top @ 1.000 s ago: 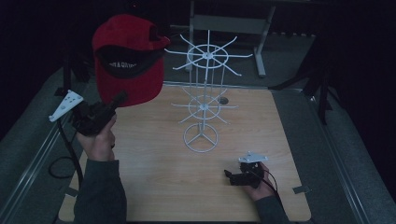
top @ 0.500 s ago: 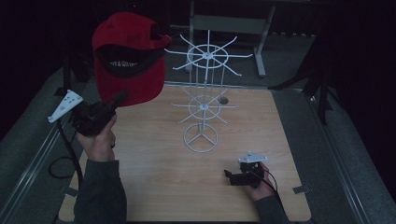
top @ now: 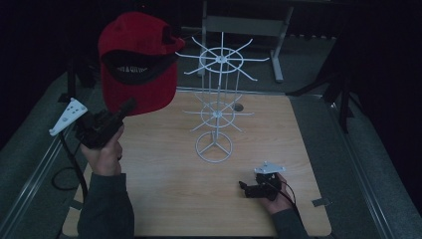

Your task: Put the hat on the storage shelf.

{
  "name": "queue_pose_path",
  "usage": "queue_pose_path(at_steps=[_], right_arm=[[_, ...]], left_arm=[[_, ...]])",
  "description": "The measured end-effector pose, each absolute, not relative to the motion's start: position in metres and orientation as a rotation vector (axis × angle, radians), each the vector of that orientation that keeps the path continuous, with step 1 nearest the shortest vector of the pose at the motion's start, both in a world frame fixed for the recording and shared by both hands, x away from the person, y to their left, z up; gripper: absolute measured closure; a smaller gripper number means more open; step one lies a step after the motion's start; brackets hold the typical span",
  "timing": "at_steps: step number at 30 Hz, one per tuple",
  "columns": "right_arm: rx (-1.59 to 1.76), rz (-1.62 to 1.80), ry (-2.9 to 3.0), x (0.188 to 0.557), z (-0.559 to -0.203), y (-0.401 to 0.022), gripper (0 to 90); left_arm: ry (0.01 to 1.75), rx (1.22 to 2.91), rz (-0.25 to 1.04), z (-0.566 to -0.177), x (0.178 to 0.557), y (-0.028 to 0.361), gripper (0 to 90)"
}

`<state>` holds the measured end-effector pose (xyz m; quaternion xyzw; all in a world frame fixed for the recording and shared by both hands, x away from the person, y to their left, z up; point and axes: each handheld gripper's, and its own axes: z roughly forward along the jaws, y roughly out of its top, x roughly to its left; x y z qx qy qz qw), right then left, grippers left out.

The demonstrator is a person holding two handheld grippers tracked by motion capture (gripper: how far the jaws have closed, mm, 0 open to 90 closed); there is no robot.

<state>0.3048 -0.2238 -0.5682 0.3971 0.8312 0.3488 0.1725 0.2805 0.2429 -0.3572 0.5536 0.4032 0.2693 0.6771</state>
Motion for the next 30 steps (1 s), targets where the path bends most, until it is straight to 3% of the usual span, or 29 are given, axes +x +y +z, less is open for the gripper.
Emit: queue_pose_path(at_steps=[30], right_arm=[[1.125,0.991,2.357,0.305,-0.568,-0.224,12.9]], left_arm=[[0.88,1.294,0.581,-0.404,0.273,0.24,85.6]])
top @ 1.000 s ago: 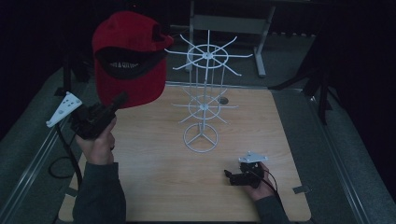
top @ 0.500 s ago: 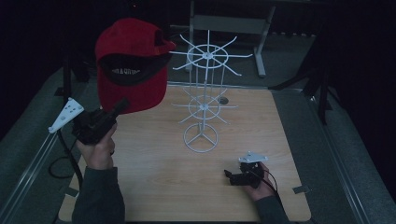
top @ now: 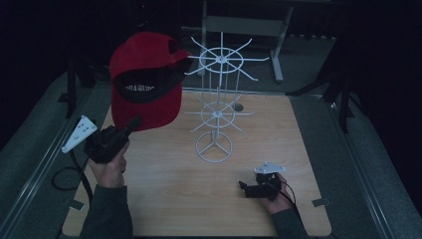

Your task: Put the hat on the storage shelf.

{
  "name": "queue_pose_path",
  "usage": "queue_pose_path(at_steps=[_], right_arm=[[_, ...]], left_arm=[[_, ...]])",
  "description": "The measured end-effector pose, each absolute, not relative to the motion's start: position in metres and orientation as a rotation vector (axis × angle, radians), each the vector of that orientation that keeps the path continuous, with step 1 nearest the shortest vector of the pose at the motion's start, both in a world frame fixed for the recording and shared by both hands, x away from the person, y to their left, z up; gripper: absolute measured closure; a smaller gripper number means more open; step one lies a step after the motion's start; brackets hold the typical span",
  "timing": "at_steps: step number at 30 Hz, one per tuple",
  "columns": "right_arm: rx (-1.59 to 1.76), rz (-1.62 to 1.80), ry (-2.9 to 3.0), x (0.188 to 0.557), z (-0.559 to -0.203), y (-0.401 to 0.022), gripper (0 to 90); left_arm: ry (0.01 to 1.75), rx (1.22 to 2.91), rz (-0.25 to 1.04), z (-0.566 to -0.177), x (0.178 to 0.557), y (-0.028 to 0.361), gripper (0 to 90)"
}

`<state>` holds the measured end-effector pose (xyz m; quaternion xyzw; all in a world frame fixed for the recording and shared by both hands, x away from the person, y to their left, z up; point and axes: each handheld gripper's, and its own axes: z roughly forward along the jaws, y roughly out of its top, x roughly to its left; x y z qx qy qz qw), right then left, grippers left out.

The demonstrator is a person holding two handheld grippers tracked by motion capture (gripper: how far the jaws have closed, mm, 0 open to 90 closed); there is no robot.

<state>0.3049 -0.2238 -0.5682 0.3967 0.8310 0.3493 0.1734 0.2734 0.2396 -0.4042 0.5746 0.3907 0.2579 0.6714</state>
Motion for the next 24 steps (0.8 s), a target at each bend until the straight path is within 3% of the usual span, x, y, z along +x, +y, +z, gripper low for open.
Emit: queue_pose_path(at_steps=[24], right_arm=[[1.122,0.99,2.357,0.305,-0.568,-0.224,12.9]], left_arm=[[0.927,1.404,0.576,-0.447,0.271,0.233,85.3]])
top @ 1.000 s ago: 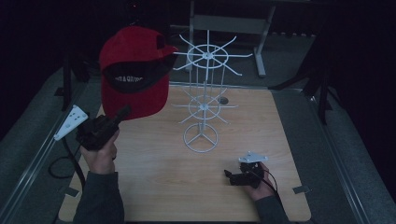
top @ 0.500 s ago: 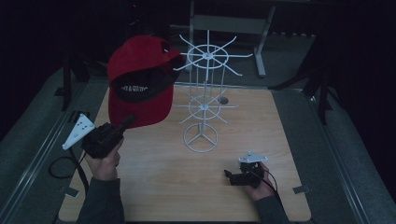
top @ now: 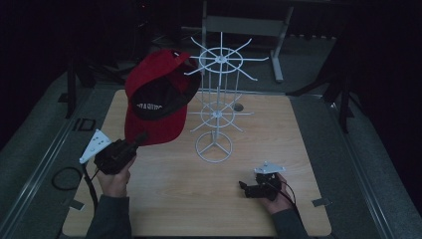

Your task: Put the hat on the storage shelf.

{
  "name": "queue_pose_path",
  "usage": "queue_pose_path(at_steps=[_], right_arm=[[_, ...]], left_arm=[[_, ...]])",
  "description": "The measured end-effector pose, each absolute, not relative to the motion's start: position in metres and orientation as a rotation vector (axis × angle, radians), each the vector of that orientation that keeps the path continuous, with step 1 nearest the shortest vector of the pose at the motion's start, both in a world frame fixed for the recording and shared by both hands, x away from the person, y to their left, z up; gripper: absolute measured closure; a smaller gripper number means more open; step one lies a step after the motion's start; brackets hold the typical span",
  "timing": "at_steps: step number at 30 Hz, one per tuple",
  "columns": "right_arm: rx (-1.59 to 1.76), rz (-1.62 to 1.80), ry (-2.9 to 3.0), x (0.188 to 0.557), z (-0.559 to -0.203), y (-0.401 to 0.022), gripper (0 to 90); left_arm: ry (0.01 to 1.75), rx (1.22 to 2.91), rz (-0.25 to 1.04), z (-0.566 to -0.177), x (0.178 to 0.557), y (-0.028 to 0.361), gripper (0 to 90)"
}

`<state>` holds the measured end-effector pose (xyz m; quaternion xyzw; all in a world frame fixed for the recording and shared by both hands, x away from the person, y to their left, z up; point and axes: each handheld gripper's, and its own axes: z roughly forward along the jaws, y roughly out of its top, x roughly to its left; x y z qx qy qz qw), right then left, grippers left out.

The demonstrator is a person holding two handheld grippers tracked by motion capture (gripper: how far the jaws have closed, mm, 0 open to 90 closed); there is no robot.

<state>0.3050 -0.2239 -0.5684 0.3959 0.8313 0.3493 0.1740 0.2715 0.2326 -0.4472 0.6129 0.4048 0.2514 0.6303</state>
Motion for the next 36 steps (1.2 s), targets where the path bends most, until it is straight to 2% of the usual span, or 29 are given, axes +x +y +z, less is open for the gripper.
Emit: queue_pose_path(at_steps=[15,21,29,36], right_arm=[[1.124,0.992,2.356,0.305,-0.5684,-0.2237,12.9],[1.126,0.991,2.357,0.3048,-0.5683,-0.2237,12.9],[1.125,0.991,2.357,0.3048,-0.5684,-0.2238,12.9],[1.123,0.99,2.358,0.305,-0.5684,-0.2239,12.9]], left_arm=[[0.947,1.445,0.566,-0.4556,0.276,0.2299,82.9],[0.936,1.475,0.555,-0.4547,0.277,0.2292,76.2],[0.952,1.495,0.525,-0.4521,0.2787,0.2342,60.1],[0.997,1.5,0.562,-0.451,0.2786,0.2373,49.8]])
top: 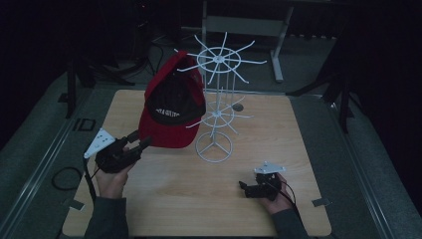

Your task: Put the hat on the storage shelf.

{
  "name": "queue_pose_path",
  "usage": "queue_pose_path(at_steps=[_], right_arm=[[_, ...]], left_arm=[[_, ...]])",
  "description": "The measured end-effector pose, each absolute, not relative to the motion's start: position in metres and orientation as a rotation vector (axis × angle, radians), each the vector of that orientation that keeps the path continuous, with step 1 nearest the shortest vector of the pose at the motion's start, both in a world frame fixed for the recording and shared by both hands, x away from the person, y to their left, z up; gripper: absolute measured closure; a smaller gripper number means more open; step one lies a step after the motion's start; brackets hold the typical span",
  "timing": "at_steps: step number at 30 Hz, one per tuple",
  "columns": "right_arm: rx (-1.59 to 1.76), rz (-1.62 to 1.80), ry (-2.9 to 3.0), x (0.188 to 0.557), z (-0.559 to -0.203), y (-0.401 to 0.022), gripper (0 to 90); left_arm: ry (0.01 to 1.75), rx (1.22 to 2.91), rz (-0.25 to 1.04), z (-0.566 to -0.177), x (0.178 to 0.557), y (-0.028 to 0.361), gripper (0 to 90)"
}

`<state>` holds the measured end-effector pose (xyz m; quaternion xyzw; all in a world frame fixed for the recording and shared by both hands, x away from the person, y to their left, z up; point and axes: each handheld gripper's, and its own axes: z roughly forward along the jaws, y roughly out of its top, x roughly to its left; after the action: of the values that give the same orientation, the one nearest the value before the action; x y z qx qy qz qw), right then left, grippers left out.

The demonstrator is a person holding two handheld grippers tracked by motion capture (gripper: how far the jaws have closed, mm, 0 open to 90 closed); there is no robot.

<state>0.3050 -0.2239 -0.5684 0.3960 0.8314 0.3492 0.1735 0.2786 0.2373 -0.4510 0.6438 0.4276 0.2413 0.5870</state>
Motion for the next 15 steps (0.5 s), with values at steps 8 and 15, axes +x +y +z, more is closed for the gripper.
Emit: queue_pose_path(at_steps=[8,15], right_arm=[[1.125,0.991,2.356,0.305,-0.568,-0.224,12.9],[1.124,0.99,2.359,0.305,-0.568,-0.224,12.9]], left_arm=[[1.049,1.492,0.585,-0.451,0.279,0.246,44.1],[1.084,1.482,0.596,-0.454,0.279,0.253,42.3]])
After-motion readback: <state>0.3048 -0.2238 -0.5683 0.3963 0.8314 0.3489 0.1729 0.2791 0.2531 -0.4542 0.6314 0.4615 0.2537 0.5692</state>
